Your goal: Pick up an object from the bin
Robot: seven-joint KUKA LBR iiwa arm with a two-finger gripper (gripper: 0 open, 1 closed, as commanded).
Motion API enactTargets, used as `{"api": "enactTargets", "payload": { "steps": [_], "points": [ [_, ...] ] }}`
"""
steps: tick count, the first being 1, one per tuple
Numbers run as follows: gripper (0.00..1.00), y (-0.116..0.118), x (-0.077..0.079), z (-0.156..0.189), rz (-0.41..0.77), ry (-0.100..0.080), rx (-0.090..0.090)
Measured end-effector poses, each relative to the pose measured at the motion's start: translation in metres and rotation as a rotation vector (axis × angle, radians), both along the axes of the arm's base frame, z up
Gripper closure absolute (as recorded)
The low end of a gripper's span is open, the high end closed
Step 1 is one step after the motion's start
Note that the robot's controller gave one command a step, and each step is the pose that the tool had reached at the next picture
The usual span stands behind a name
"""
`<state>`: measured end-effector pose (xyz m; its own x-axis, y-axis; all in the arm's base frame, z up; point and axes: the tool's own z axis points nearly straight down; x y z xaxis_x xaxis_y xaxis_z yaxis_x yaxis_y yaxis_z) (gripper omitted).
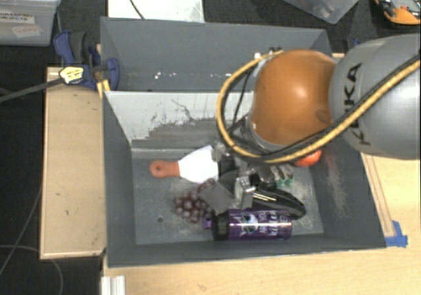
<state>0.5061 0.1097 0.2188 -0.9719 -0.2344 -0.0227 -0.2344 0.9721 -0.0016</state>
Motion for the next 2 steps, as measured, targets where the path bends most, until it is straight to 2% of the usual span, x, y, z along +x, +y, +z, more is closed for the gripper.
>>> {"api": "enactTargets", "payload": {
  "steps": [1, 2],
  "points": [
    [0.0, 0.024, -0.024, -0.067, -0.219, 0.014, 0.004],
    [0.0, 0.055, -0.027, -0.046, -0.107, -0.012, 0.008]
  ]
}}
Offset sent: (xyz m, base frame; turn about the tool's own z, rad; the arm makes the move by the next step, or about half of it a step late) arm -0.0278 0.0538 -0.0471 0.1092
